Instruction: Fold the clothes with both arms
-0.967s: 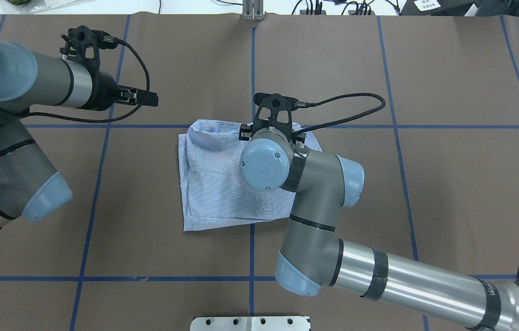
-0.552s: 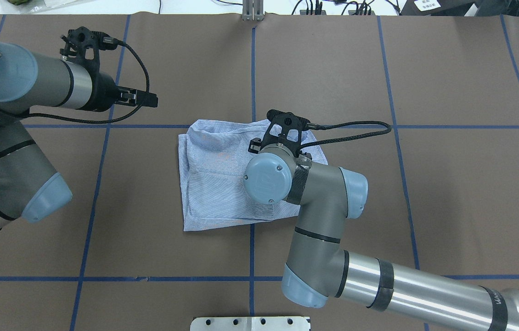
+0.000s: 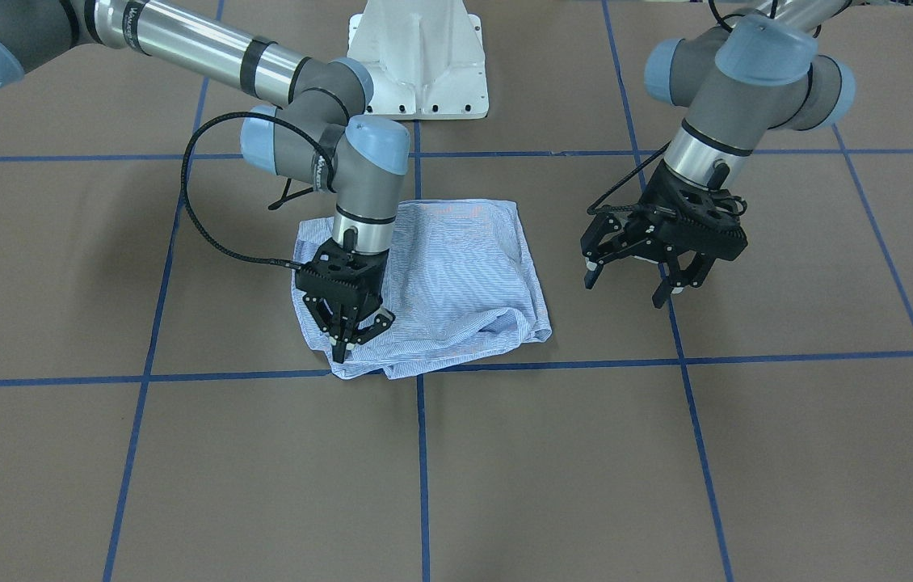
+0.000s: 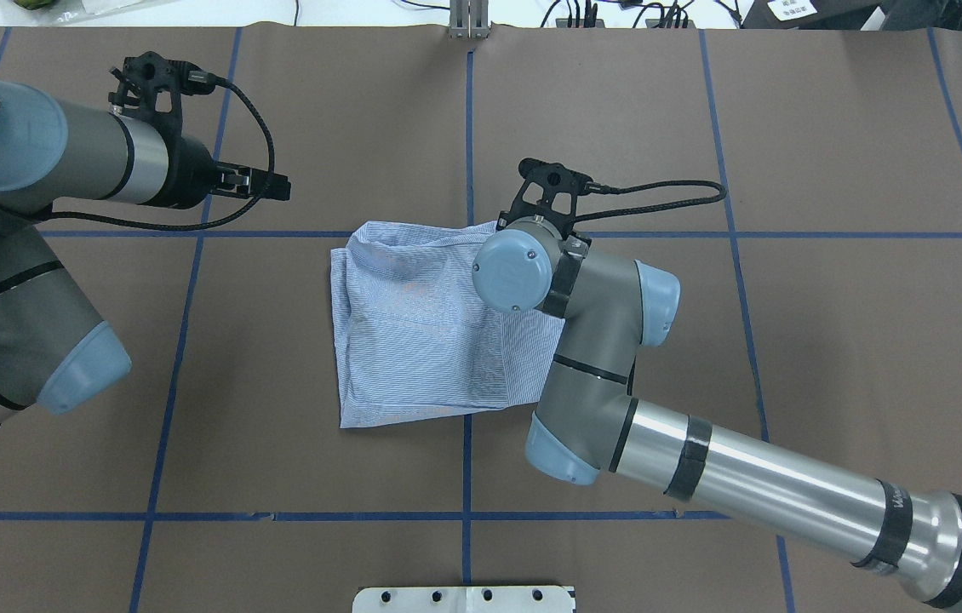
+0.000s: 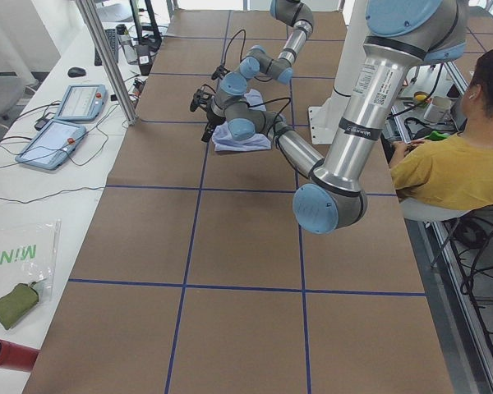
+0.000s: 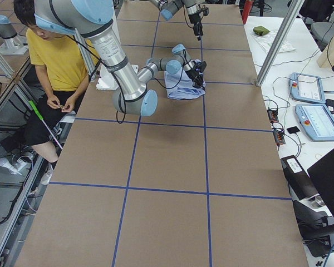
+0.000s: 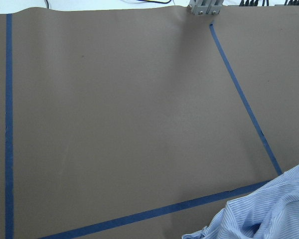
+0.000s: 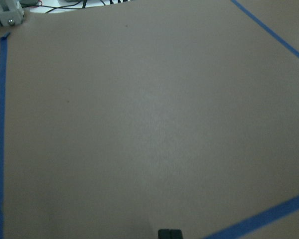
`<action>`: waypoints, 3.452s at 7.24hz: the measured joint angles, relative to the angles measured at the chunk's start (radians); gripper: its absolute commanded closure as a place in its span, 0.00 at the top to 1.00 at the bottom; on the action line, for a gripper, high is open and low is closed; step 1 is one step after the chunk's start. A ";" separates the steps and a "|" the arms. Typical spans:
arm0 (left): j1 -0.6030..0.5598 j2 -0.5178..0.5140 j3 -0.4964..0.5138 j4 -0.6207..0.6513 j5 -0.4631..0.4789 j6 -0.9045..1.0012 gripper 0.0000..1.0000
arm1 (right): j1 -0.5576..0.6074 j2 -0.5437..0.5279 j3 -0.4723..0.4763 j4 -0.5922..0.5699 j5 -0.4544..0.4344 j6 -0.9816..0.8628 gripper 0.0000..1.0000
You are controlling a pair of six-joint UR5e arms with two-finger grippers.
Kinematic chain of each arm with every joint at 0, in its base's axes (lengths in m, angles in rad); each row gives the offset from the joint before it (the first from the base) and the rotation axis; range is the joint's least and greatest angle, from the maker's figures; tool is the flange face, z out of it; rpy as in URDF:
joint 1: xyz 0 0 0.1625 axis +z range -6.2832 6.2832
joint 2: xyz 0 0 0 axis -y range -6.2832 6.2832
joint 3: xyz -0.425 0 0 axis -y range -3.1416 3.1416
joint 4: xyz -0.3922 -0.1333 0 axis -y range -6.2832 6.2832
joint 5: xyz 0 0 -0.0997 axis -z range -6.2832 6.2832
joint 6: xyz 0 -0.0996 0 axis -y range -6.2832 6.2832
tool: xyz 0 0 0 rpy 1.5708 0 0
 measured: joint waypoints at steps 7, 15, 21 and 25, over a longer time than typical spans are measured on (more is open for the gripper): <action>0.133 -0.067 0.046 0.013 0.043 -0.198 0.75 | 0.142 0.022 0.120 0.024 0.255 -0.215 0.99; 0.210 -0.180 0.199 0.001 0.141 -0.468 0.43 | 0.198 -0.108 0.287 -0.014 0.369 -0.327 0.99; 0.204 -0.175 0.216 -0.027 0.141 -0.500 0.17 | 0.198 -0.108 0.286 -0.013 0.369 -0.327 0.99; 0.187 -0.176 0.244 -0.027 0.154 -0.491 0.00 | 0.195 -0.109 0.283 -0.009 0.367 -0.327 0.99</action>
